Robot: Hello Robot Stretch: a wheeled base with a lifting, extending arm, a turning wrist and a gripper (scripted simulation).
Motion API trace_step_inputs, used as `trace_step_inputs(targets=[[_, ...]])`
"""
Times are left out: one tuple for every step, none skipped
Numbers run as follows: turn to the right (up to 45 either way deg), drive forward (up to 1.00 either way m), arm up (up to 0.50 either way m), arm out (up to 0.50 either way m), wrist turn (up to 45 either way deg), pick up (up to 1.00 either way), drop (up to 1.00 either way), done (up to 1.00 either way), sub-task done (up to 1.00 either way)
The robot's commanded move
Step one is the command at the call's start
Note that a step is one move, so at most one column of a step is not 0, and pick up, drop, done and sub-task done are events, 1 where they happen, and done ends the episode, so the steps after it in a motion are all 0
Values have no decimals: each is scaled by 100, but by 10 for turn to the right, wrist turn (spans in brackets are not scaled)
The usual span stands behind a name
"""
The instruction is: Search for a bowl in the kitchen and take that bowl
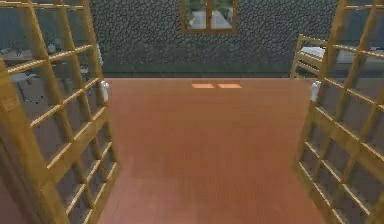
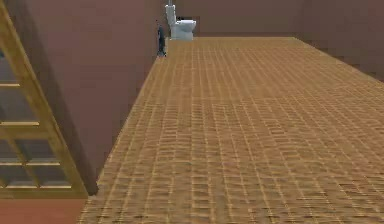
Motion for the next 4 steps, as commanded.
trace_step_inputs(targets=[[-450,0,0,0,0,0,0,0,0],[-450,0,0,0,0,0,0,0,0],[-450,0,0,0,0,0,0,0,0],[-330,0,0,0,0,0,0,0,0]])
